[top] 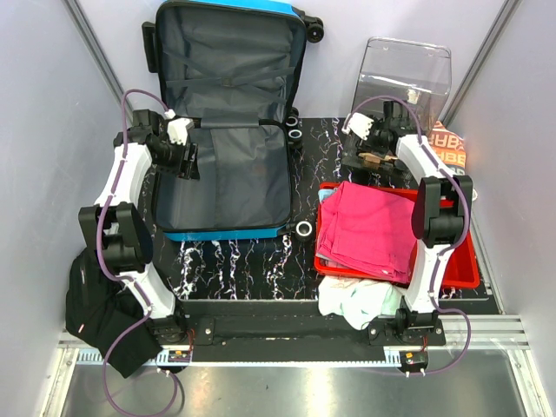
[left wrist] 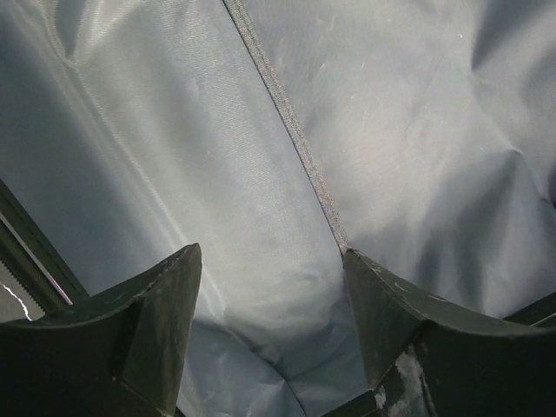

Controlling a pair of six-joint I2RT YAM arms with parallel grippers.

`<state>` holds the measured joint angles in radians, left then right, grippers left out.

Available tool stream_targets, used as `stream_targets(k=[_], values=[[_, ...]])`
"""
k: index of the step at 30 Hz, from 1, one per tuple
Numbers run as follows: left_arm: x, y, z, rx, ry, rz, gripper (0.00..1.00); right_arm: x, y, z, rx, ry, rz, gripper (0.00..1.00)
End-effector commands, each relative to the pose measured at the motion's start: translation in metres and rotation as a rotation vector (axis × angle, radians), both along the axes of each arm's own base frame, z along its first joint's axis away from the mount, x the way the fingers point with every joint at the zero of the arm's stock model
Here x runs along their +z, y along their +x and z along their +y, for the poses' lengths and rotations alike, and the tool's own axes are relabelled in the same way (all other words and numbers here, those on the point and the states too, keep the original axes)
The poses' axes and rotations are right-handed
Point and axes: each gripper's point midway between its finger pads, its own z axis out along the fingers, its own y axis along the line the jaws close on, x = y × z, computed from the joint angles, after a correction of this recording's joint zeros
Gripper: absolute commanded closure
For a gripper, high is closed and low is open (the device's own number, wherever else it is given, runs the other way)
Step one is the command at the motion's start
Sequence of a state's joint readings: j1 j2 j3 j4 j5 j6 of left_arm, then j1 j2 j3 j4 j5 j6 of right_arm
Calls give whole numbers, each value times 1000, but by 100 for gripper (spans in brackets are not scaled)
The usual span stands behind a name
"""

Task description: Open, take out, and arrange the luggage

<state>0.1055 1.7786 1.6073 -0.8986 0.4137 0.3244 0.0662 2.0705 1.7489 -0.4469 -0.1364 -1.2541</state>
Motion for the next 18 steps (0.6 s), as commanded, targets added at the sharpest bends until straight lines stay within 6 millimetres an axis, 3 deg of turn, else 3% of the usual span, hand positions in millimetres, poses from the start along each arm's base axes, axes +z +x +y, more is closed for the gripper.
stream_targets(k=[1, 2, 6, 7, 8, 9, 11, 12, 15, 18], values=[[16, -1, 1, 3, 18, -58, 30, 75, 6, 14, -79, 126, -207, 36], [15, -1, 2, 6, 19, -55, 30, 94, 1, 19, -87, 183, -232, 36], [15, -1, 1, 3, 17, -57, 30, 111, -25, 27, -246, 435, -187, 40], [13, -1, 1, 3, 17, -54, 30, 97, -37, 30, -263, 447, -120, 45], [12, -1, 1, 1, 17, -51, 30, 97, -48, 34, -256, 470, -87, 61], [13, -1, 2, 4, 19, -53, 30, 81, -60, 36, -274, 486, -24, 70], [11, -1, 2, 4, 18, -48, 30, 62, -84, 40, -279, 485, 78, 81], [11, 0, 3, 4, 19, -53, 30, 42, -98, 39, -283, 470, 138, 87], [10, 1, 0, 0, 9, -49, 30, 13, -128, 37, -272, 422, 238, 98], [10, 2, -1, -4, 3, -52, 30, 0, -141, 31, -262, 372, 267, 100]])
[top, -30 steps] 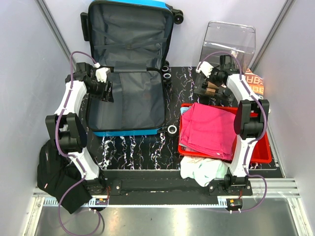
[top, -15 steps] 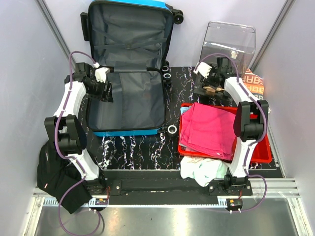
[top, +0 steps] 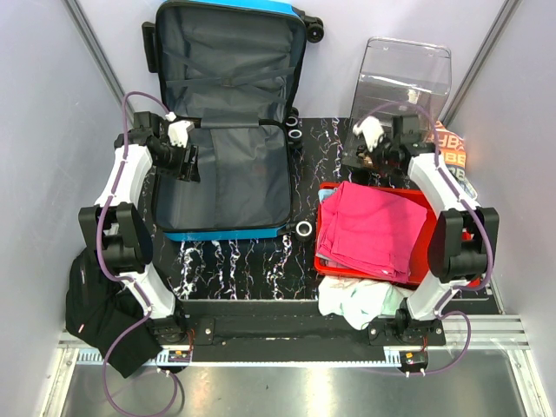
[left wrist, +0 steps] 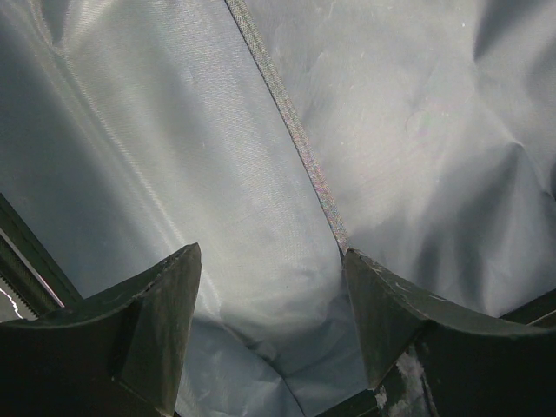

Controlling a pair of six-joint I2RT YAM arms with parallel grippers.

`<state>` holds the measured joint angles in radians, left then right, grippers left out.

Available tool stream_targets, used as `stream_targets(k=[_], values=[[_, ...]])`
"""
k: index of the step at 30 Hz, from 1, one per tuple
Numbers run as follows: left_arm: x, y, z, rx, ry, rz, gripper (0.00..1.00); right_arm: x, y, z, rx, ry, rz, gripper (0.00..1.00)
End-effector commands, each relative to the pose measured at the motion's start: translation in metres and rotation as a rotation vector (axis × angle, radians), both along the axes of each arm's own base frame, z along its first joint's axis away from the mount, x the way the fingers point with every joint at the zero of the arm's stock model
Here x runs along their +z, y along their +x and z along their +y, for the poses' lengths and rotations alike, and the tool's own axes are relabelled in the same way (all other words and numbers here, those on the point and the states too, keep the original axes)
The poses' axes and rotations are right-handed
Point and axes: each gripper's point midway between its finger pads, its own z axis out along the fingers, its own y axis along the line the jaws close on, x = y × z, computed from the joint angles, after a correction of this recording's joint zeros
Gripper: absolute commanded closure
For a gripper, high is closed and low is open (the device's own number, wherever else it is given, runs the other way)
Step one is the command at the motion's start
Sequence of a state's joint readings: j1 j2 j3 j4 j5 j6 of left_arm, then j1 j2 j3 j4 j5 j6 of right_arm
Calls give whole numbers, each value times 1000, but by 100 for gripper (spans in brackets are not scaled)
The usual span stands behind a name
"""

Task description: Open, take out, and arrange the luggage

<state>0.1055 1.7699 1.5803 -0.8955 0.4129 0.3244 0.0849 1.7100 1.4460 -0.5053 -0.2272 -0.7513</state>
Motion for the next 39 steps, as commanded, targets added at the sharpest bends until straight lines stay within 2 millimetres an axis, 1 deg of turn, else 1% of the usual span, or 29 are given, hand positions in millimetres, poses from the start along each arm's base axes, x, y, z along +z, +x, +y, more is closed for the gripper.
stream_targets(k=[1, 3, 5, 6, 7, 8, 9, 10, 12, 13, 15, 16, 17, 19, 20, 22, 23, 24, 25, 26, 27, 28, 29, 30, 32, 33, 37, 38, 39], values=[[15, 7, 0, -3, 3, -65, 30, -39, -35, -7, 8, -53, 151, 100], [16, 8, -2, -3, -4, -67, 30, -44, -29, -17, -12, -99, 156, 100], [16, 7, -3, -4, -6, -67, 30, -57, -21, -31, -46, -165, 175, 100], [16, 7, -2, -4, -4, -68, 30, -54, -10, -35, -52, -189, 150, 100], [17, 6, -2, -2, -2, -70, 30, -63, -4, -44, -77, -227, 162, 100], [19, 6, -3, -6, 1, -74, 30, -64, 2, -47, -88, -239, 154, 100], [19, 6, -1, -2, 5, -76, 30, -57, 14, -46, -88, -237, 117, 100], [20, 4, -1, -1, 9, -77, 30, -61, 20, -55, -117, -269, 116, 100], [20, 3, 0, 0, 17, -78, 30, -56, 35, -57, -111, -293, 69, 99], [20, 3, 1, 0, 20, -80, 30, -62, 40, -61, -112, -313, 66, 99], [20, 2, 1, 2, 23, -78, 30, -62, 55, -65, -105, -343, 17, 99], [20, 2, 1, 3, 22, -77, 30, -67, 60, -73, -125, -375, 16, 99], [22, 2, 1, 4, 22, -81, 30, -58, 73, -79, -146, -392, -37, 99], [23, 2, 2, 4, 28, -87, 30, -56, 87, -89, -187, -411, -79, 99], [23, 2, 3, 5, 31, -87, 30, -44, 100, -93, -204, -404, -136, 99], [24, 3, 2, 4, 33, -90, 30, -45, 113, -92, -191, -406, -171, 98], [25, 3, 3, 3, 32, -92, 29, -35, 125, -92, -182, -419, -230, 98], [25, 3, 4, 6, 34, -92, 30, -41, 130, -93, -178, -428, -239, 98], [25, 3, 3, 3, 32, -92, 29, -41, 136, -94, -183, -431, -257, 98], [26, 3, 3, 5, 35, -95, 30, -31, 146, -96, -201, -422, -297, 98], [27, 2, 4, 7, 38, -97, 30, -40, 151, -96, -209, -415, -289, 98], [28, 2, 4, 6, 40, -99, 30, -40, 156, -95, -223, -401, -295, 98], [28, 2, 5, 7, 45, -99, 30, -32, 162, -96, -236, -393, -321, 98], [29, 1, 6, 8, 50, -104, 30, -37, 165, -96, -239, -391, -318, 98], [30, 0, 6, 7, 57, -105, 29, -25, 173, -97, -271, -368, -378, 98], [30, 0, 7, 9, 63, -107, 29, -24, 174, -97, -283, -369, -389, 98], [29, -1, 7, 8, 61, -104, 29, -20, 173, -97, -282, -370, -403, 97], [30, -1, 6, 6, 58, -105, 29, -25, 168, -97, -276, -369, -392, 97], [30, -1, 6, 8, 58, -106, 29, -9, 165, -94, -269, -355, -420, 97]])
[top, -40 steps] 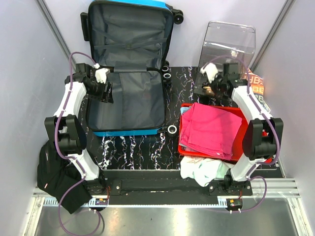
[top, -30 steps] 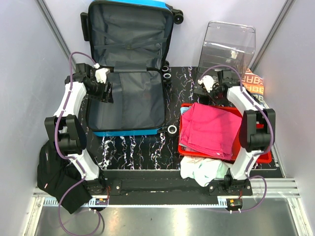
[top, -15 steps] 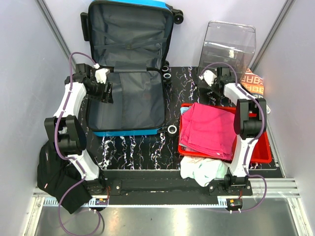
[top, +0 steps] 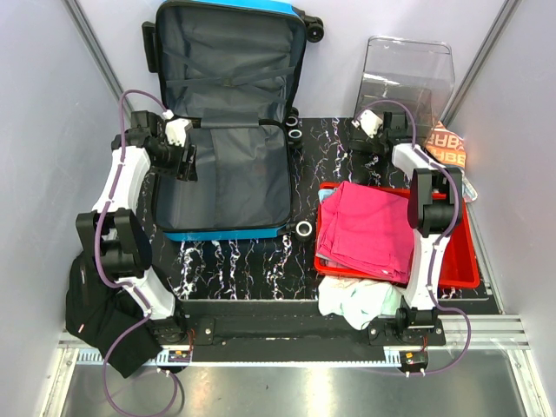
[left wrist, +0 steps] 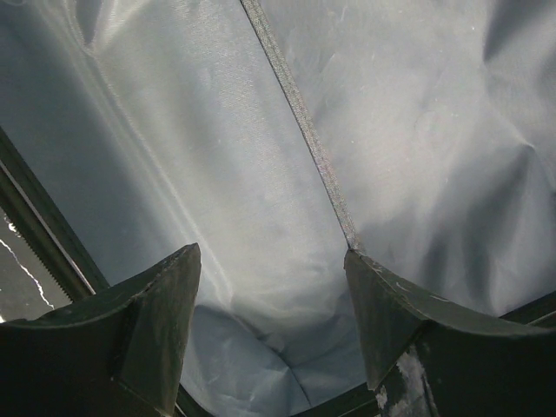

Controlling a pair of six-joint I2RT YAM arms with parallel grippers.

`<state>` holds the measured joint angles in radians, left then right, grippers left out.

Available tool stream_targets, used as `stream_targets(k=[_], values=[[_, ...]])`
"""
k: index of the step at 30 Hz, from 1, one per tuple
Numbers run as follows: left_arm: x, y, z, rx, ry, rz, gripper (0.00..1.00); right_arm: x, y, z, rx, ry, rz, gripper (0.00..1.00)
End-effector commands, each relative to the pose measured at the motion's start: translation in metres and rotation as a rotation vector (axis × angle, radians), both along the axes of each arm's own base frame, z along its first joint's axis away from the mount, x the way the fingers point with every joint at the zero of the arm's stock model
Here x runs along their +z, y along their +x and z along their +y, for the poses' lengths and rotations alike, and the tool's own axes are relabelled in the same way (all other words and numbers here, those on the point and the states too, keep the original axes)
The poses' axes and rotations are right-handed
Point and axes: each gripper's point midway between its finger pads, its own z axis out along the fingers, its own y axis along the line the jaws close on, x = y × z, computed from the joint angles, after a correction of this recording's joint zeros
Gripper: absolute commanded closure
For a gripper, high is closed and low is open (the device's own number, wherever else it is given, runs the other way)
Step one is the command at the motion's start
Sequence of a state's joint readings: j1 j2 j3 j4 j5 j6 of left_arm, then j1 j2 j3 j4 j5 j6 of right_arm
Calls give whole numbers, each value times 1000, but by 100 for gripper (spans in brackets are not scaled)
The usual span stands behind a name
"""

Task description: Open, take out, and arrange the luggage

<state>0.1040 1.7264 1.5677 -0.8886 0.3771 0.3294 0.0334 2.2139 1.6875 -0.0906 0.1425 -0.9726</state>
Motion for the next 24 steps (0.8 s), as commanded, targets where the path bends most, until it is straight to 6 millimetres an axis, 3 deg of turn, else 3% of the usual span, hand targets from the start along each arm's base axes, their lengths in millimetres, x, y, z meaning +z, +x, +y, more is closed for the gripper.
stream_targets(k=[1, 2, 3, 4, 5, 6, 7, 8, 10, 11, 12, 13, 14, 15, 17, 18, 19, 21, 22, 23, 24], values=[[19, 2, 1, -2, 21, -69, 29, 75, 19, 2, -11, 33, -259, 97], [21, 3, 2, -2, 23, -76, 29, 68, 9, 5, 0, 50, -257, 96], [21, 3, 1, 0, 23, -75, 29, 99, 0, 13, 37, 92, -316, 96], [22, 3, 2, 1, 25, -78, 29, 94, -12, 20, 39, 156, -308, 95], [22, 4, 2, 3, 24, -77, 29, 127, -24, 33, 98, 214, -354, 91], [22, 4, 2, 4, 22, -77, 29, 133, -33, 42, 126, 258, -353, 90], [23, 4, 2, 5, 19, -79, 29, 124, -49, 51, 131, 327, -306, 88], [23, 4, 1, 6, 17, -79, 29, 149, -63, 64, 196, 384, -325, 82], [25, 5, 0, 7, 14, -86, 29, 144, -86, 77, 192, 504, -263, 71], [25, 5, 0, 6, 14, -88, 29, 156, -98, 85, 217, 548, -259, 63], [26, 5, -2, 4, 13, -89, 28, 157, -104, 88, 212, 575, -247, 43], [27, 5, -2, 5, 13, -92, 28, 143, -116, 90, 169, 635, -184, 37], [29, 5, -2, 7, 12, -95, 27, 147, -122, 89, 145, 653, -185, 32], [30, 5, -3, 4, 13, -100, 26, 146, -126, 84, 109, 668, -183, 17], [31, 2, -5, 2, 15, -104, 24, 140, -134, 69, -28, 720, -189, 1], [31, 0, -6, 0, 21, -105, 23, 139, -137, 60, -82, 738, -197, 0], [29, -1, -7, 1, 23, -103, 22, 133, -142, 40, -193, 796, -204, 0], [30, -5, -7, 7, 40, -113, 19, 139, -153, 0, -349, 854, -272, 0], [31, -5, -6, 17, 47, -120, 18, 131, -160, -9, -433, 935, -275, 0], [27, -10, -7, 24, 52, -114, 16, 136, -167, -18, -483, 980, -305, 0], [26, -10, -4, 47, 72, -119, 14, 134, -174, -39, -573, 1032, -333, 0]])
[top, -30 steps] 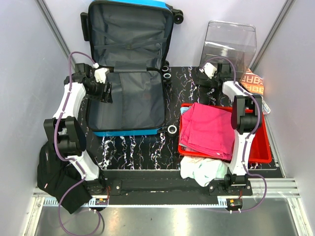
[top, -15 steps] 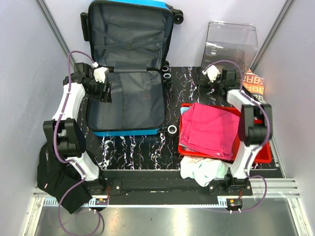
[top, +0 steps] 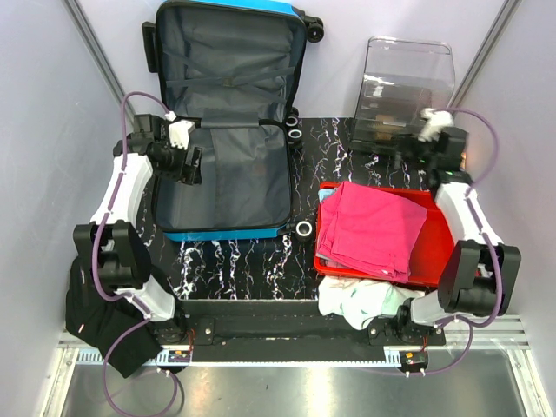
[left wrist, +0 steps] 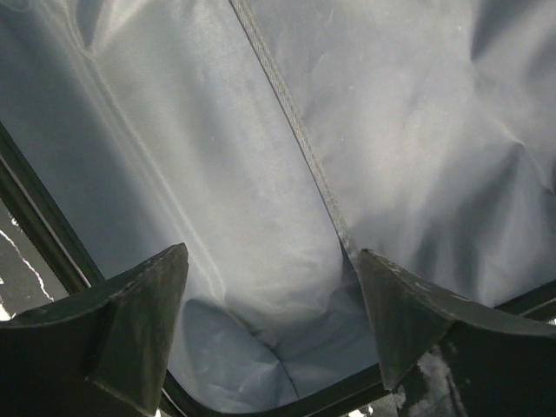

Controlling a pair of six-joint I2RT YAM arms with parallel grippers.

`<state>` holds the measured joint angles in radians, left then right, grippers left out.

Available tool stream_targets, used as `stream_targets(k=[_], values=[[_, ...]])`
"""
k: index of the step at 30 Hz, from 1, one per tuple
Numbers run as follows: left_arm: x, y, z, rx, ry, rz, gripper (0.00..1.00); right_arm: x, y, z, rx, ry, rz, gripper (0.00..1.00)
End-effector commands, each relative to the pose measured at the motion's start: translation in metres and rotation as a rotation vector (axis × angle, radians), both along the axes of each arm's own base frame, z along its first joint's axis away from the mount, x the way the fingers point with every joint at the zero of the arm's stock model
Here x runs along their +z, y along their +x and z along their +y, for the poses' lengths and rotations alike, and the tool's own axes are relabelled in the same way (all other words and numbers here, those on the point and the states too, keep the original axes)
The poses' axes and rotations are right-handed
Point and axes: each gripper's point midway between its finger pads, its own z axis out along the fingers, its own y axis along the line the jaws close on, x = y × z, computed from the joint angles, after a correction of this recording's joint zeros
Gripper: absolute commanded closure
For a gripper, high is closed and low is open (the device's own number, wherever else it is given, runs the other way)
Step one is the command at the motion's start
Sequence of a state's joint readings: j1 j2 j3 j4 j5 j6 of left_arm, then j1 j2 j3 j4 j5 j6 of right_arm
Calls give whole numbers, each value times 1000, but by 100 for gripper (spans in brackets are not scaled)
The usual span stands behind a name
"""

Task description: Open, take out, and arrange the luggage

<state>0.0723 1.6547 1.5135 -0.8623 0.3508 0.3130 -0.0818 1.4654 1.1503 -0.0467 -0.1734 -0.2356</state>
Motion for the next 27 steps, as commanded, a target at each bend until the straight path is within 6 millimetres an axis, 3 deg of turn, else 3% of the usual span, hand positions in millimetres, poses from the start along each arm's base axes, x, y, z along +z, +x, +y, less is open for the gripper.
stream_targets(k=[1, 5, 11, 18, 23, 27], values=[[9, -4, 6, 58, 65, -71, 13, -14, -37, -68, -381, 316, 48, 0], [9, -14, 10, 95, 123, -92, 9, -15, -61, -94, -551, 362, 24, 0], [7, -32, 22, 160, 140, -130, 6, -12, -88, -111, -770, 492, -108, 0], [-12, -69, 36, 193, 152, -158, 6, -14, -108, -103, -837, 645, -143, 0], [1, -85, 31, 137, 160, -285, 1, -9, -121, -92, -794, 705, -212, 0], [-3, -97, 28, 104, 163, -280, 1, 3, -124, -75, -691, 771, -272, 0]])
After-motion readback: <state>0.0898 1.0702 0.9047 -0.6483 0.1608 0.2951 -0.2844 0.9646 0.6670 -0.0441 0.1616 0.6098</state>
